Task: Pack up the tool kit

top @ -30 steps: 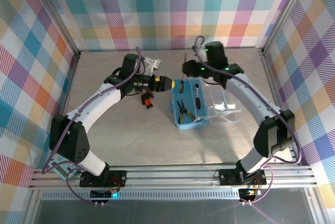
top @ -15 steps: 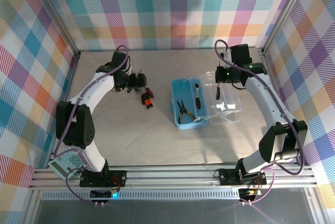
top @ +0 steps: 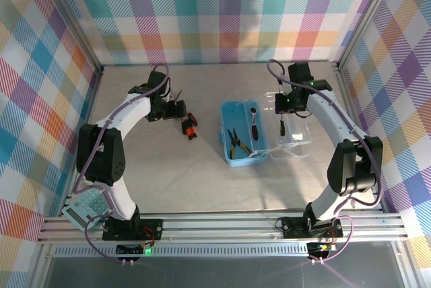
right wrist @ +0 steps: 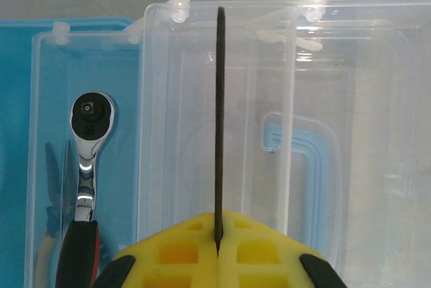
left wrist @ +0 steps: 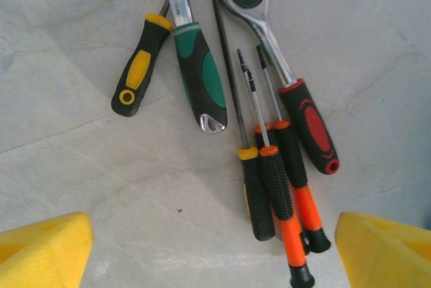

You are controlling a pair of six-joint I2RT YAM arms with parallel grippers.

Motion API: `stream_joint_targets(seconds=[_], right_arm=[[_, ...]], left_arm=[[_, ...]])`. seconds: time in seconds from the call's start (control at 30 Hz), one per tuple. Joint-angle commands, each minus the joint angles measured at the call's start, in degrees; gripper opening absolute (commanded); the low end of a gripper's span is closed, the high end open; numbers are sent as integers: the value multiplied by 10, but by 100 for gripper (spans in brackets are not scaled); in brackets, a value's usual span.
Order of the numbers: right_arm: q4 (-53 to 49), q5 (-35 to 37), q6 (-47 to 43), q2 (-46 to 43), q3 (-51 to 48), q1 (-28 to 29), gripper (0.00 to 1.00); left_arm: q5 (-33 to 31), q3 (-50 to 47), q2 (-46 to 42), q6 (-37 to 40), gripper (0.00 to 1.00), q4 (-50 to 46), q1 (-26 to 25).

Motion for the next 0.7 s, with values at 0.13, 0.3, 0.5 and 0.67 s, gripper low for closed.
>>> stream_joint_targets(seconds=[0.13,0.3,0.5,0.67], right_arm=[[5,-15,-5,0,-3,11,12],[-1,-11,-4,-16,-1,13,29],[-7,-5,0,-42,-9,23,44],[-5,-5,3,-67,-23,24,49]], left_arm=[[6,-2,35,-4,80,-2,-3],[33,3,47,-12,77,2,-32],[36,11,72,-27,65,10,-64],[15,30,100,-29,53,0,-72]])
